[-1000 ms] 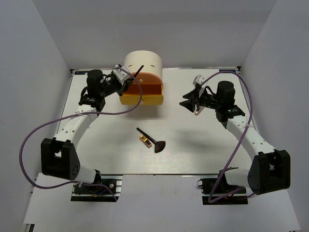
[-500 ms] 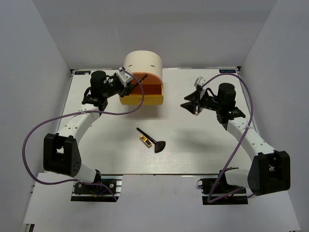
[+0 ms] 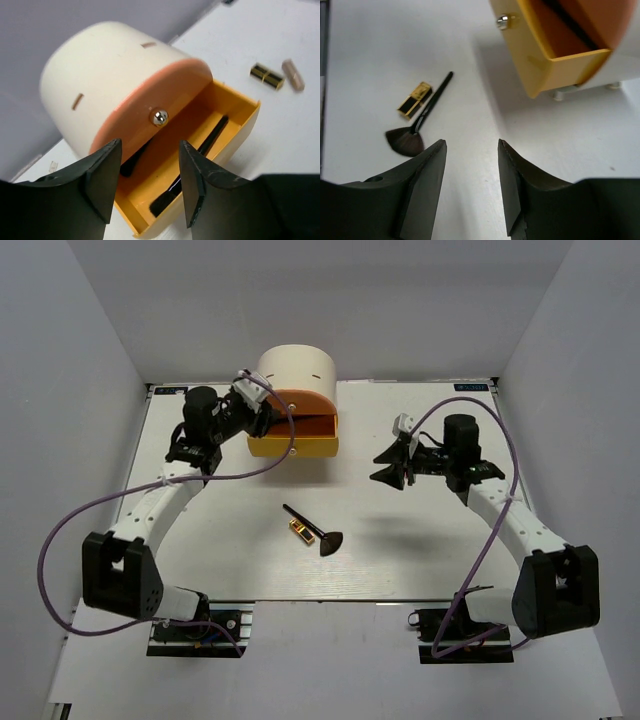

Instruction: Organize the makeup

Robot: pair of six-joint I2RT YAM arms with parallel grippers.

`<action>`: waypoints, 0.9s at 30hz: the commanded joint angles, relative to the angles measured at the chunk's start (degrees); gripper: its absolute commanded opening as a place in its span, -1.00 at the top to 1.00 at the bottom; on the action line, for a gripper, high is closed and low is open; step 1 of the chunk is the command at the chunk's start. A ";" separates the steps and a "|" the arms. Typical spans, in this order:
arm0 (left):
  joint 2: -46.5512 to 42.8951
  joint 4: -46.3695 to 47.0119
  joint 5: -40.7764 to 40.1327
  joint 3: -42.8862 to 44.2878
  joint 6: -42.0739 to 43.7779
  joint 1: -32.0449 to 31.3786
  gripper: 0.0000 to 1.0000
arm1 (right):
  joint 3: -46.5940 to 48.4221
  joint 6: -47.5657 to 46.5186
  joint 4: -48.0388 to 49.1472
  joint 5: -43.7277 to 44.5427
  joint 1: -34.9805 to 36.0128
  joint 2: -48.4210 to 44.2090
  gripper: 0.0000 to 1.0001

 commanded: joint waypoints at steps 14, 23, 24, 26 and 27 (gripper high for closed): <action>-31.17 -26.08 -20.36 -14.45 -49.34 0.95 -0.37 | 5.65 3.05 -9.81 23.06 28.11 12.82 -0.03; -41.10 -25.81 -21.76 -26.94 -62.28 0.95 -0.48 | 12.24 9.12 -11.48 37.31 36.12 24.07 -0.09; -41.54 -26.60 -22.11 -27.03 -62.10 0.95 -0.48 | 13.03 9.38 -11.30 37.84 36.29 24.43 -0.10; -42.43 -27.48 -22.47 -26.95 -61.84 0.95 -0.48 | 13.57 9.65 -10.86 39.60 36.29 25.92 -0.10; -42.51 -28.10 -22.64 -26.86 -61.49 0.95 -0.48 | 14.09 9.82 -10.86 40.12 36.47 26.45 -0.10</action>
